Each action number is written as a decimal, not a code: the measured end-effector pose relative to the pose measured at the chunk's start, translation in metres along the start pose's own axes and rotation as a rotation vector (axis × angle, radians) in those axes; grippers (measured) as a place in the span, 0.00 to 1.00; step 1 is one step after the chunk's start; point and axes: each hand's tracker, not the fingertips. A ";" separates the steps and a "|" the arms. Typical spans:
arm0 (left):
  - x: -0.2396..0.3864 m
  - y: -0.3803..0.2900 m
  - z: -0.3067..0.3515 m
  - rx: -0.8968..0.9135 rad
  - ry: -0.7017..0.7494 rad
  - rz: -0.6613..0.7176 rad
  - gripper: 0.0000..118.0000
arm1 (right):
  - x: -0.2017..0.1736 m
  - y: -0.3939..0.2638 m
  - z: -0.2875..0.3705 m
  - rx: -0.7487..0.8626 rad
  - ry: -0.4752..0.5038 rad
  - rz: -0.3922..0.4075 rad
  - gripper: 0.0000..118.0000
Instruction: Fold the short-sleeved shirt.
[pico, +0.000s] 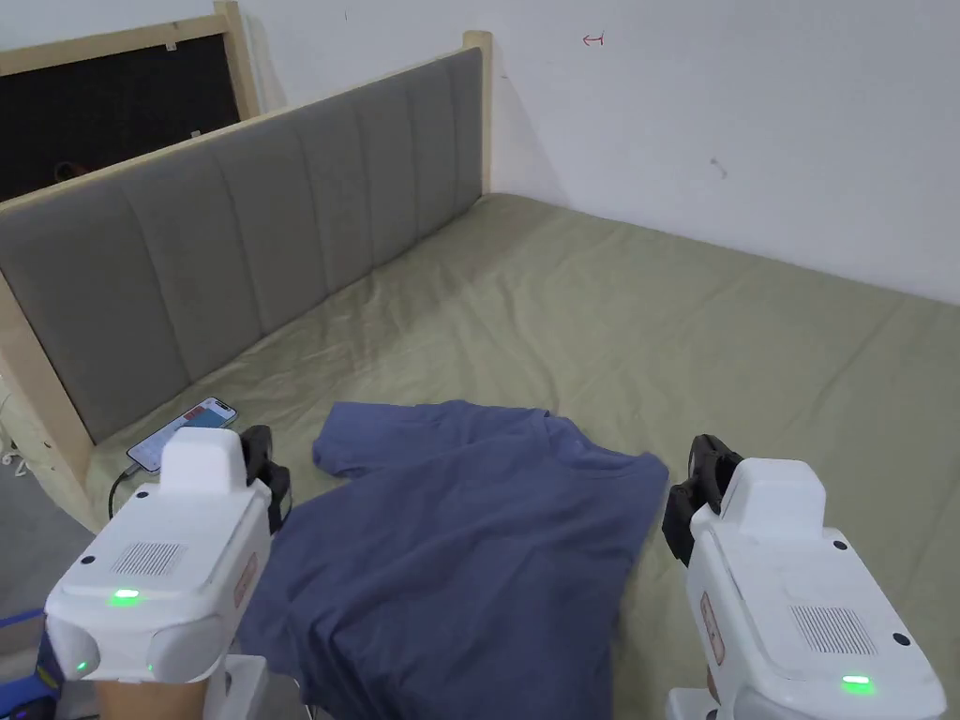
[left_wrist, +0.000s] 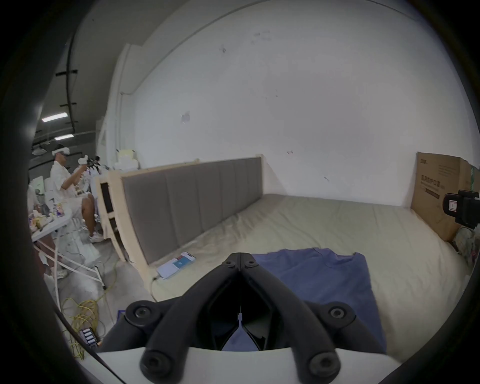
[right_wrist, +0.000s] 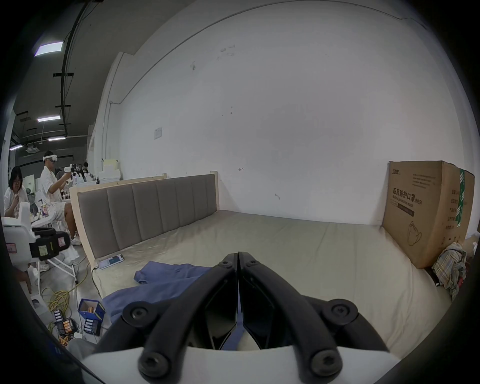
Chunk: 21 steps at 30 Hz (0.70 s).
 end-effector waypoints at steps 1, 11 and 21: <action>0.005 0.001 -0.008 -0.021 -0.034 0.008 0.00 | 0.003 -0.001 -0.001 -0.001 -0.005 -0.002 0.00; 0.086 -0.019 -0.141 -0.433 -0.335 0.030 0.00 | 0.051 -0.013 -0.007 -0.045 -0.111 0.014 0.00; 0.158 -0.087 -0.231 -0.839 -0.317 -0.014 1.00 | 0.106 -0.031 -0.011 -0.117 -0.222 0.019 0.00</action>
